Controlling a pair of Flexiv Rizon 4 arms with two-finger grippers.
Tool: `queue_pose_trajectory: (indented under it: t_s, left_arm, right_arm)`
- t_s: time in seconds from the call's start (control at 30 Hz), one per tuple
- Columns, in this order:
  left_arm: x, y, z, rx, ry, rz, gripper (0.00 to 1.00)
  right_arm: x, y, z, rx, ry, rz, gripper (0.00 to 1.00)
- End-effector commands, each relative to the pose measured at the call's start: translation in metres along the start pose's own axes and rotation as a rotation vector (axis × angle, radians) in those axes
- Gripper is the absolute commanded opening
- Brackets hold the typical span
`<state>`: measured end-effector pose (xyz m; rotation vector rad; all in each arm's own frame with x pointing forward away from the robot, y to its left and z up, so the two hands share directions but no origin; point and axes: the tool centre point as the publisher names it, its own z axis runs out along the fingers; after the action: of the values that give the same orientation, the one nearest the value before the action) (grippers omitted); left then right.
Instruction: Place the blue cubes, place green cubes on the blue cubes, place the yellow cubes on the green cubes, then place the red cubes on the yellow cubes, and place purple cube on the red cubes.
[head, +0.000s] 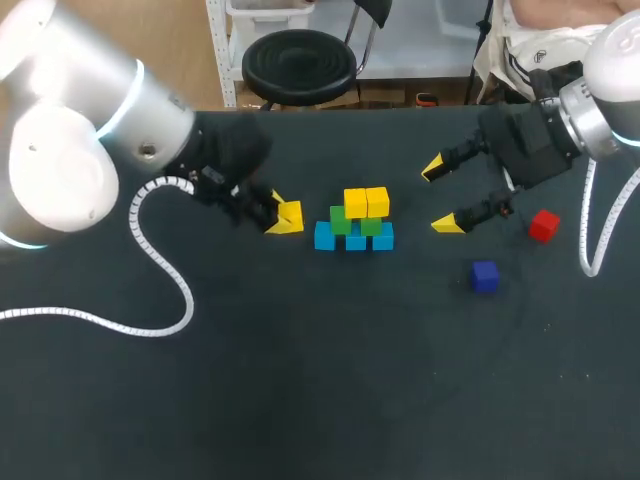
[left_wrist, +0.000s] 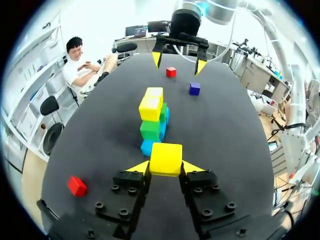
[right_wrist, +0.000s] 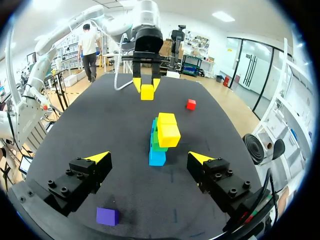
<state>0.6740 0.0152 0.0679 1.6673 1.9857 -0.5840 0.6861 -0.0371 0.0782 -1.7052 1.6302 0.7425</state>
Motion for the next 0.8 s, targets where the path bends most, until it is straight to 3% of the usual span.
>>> queue_pose_trajectory:
  t_s: [0.03,0.8]
  left_arm:
    - [-0.0124,0.0136,0.0008,0.012,0.032,0.017,0.00]
    - [-0.0165,0.0169,0.0005,0.009,0.038,0.035,0.00]
  right_arm:
    - [0.0001,0.0006,-0.0002,0.001,-0.001,-0.001,1.00]
    - [0.0001,0.0006,-0.0002,0.001,-0.001,-0.001,1.00]
